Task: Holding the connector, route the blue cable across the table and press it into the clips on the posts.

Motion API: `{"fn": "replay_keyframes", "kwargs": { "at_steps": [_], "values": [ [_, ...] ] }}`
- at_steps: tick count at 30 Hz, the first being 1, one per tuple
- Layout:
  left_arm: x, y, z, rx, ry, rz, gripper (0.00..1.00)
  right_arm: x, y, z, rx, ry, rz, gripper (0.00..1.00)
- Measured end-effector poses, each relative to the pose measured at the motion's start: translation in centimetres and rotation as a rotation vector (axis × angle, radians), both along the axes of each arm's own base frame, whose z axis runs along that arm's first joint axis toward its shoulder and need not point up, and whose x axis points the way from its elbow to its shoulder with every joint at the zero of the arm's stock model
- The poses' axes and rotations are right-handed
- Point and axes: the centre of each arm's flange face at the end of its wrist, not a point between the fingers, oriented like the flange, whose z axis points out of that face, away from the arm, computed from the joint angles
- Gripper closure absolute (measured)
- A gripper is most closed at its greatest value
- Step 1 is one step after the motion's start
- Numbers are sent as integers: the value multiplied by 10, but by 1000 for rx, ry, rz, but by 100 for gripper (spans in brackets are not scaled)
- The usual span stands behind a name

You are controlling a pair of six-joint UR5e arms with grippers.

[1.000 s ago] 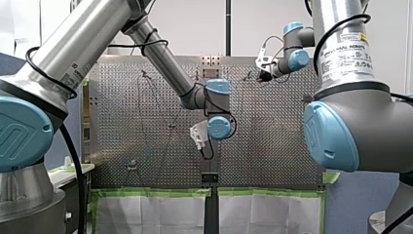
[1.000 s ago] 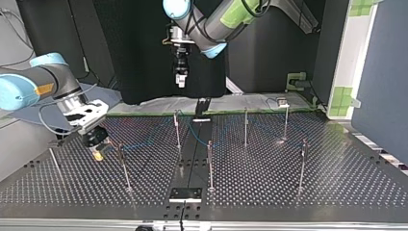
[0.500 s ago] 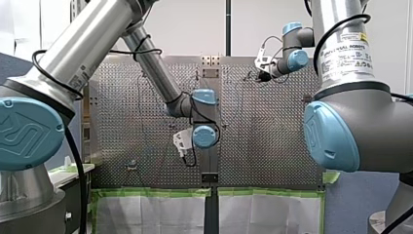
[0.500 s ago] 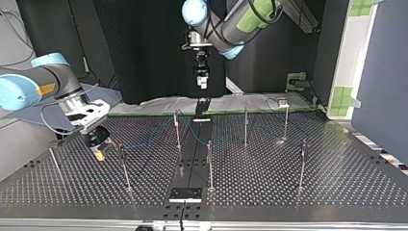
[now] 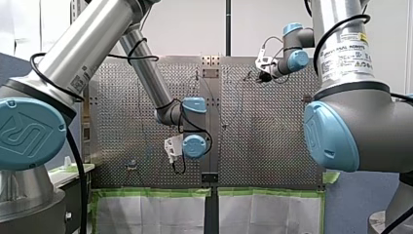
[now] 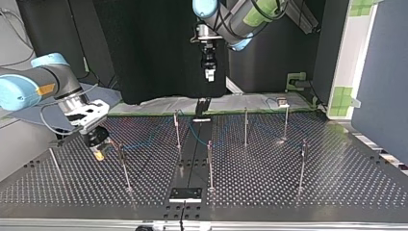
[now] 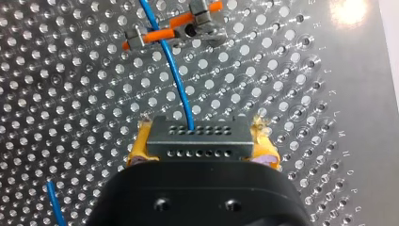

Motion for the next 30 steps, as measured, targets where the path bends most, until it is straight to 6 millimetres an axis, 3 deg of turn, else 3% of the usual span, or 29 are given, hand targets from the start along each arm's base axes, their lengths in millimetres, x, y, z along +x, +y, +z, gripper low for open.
{"fn": "replay_keyframes", "kwargs": {
  "at_steps": [25,30],
  "values": [
    [-72,61,-51,145,150,-9,0,7,4,-2,5,4,0,100],
    [-76,63,-53,179,171,-21,0,8,4,-2,6,4,-3,100]
  ]
}}
